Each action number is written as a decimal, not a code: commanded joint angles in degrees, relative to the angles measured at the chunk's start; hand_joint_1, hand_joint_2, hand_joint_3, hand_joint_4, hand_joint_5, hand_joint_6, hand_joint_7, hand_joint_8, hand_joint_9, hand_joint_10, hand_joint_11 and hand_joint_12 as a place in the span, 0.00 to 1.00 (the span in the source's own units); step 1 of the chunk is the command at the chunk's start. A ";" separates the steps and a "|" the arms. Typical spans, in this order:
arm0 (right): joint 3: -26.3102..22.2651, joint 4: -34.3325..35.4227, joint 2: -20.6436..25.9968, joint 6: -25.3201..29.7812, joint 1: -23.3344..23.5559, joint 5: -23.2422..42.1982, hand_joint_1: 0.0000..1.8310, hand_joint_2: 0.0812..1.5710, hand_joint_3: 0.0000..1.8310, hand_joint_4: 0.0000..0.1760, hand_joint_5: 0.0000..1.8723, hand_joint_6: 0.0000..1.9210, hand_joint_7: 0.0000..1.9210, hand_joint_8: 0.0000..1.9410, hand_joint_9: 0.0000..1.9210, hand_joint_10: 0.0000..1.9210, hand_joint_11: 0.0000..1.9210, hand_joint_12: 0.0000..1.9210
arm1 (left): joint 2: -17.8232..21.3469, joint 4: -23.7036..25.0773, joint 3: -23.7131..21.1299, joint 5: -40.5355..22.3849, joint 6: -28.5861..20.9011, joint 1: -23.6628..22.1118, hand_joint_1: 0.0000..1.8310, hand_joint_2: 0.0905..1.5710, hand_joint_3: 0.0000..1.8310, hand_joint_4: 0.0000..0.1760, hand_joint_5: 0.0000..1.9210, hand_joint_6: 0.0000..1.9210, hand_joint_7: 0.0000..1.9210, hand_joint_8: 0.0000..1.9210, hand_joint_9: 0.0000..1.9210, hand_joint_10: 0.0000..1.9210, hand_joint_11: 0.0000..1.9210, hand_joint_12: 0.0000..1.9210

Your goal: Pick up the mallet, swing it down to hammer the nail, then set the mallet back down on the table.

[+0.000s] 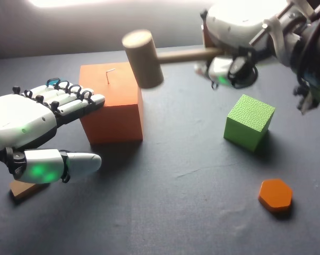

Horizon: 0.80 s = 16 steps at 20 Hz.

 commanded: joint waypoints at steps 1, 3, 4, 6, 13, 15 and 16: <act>0.34 -5.92 -0.32 1.16 0.25 -4.06 0.29 1.00 0.03 1.00 0.84 1.00 0.99 1.00 1.00 1.00 1.00 1.00 | -0.18 -0.48 0.34 -3.41 -0.04 -0.22 0.00 0.75 0.00 0.00 0.06 0.00 0.05 0.00 0.04 0.00 0.02 0.03; 2.17 -9.95 -3.11 2.60 -0.09 -6.26 0.28 1.00 0.03 1.00 0.83 1.00 0.99 1.00 1.00 1.00 1.00 1.00 | -0.18 -0.48 0.36 -3.41 -0.01 -0.26 0.00 0.75 0.00 0.00 0.06 0.00 0.05 0.00 0.04 0.00 0.02 0.03; 2.84 -10.64 -3.84 2.90 -0.12 -6.65 0.28 1.00 0.03 1.00 0.83 1.00 0.99 1.00 1.00 1.00 1.00 1.00 | -0.18 -0.48 0.35 -3.41 -0.01 -0.27 0.00 0.75 0.00 0.00 0.06 0.00 0.05 0.00 0.04 0.00 0.02 0.03; 5.94 -11.72 -6.77 3.16 -0.23 -8.10 0.29 1.00 0.02 1.00 0.82 1.00 0.98 1.00 1.00 1.00 1.00 1.00 | -0.27 -0.48 0.39 -3.41 0.03 -0.36 0.00 0.75 0.00 0.00 0.07 0.00 0.06 0.00 0.05 0.00 0.03 0.03; 14.94 -15.45 -14.56 3.07 -1.32 -7.33 0.30 1.00 0.04 1.00 0.80 1.00 0.98 1.00 1.00 1.00 1.00 1.00 | -0.48 -0.48 0.66 -3.41 0.07 -0.36 0.00 0.75 0.00 0.00 0.07 0.00 0.05 0.00 0.04 0.00 0.02 0.03; 16.56 -15.45 -15.80 3.36 -0.86 -7.08 0.31 1.00 0.02 1.00 0.81 1.00 0.98 1.00 1.00 1.00 1.00 1.00 | -0.50 -0.48 0.73 -3.41 0.07 -0.39 0.00 0.75 0.00 0.00 0.06 0.00 0.04 0.00 0.03 0.00 0.01 0.03; 16.91 -15.45 -16.10 3.45 -0.74 -7.06 0.30 1.00 0.02 1.00 0.82 1.00 0.98 1.00 1.00 1.00 1.00 1.00 | -0.51 -0.48 0.74 -3.41 0.07 -0.39 0.00 0.75 0.00 0.00 0.07 0.01 0.05 0.01 0.04 0.01 0.03 0.04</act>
